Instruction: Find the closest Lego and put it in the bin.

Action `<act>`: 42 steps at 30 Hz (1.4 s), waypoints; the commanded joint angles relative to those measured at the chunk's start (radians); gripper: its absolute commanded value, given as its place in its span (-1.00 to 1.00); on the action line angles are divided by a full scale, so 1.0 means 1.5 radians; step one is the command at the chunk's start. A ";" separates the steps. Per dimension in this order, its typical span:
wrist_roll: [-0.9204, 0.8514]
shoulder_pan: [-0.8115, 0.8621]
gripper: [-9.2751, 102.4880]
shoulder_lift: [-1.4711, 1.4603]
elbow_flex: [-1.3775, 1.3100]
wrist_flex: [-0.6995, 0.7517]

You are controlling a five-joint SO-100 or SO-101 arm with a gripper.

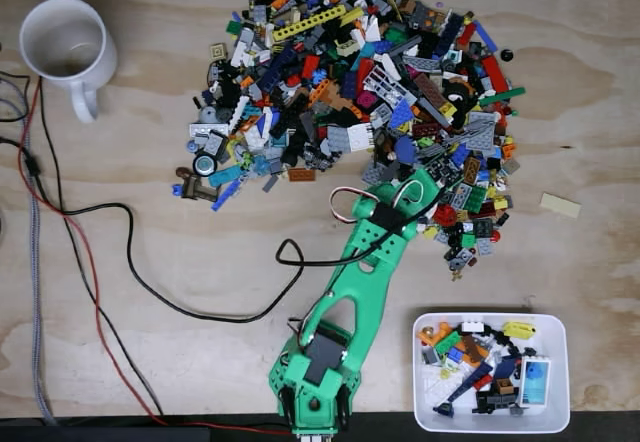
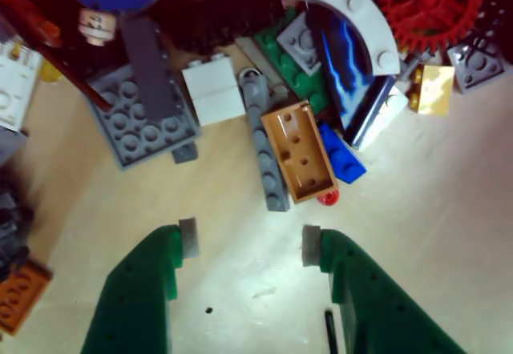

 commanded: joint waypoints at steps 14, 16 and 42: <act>-0.073 0.041 -0.48 -0.145 -0.083 -0.061; -0.072 0.034 -0.48 -0.157 -0.090 -0.063; -0.070 -0.005 -0.84 -0.165 -0.184 -0.011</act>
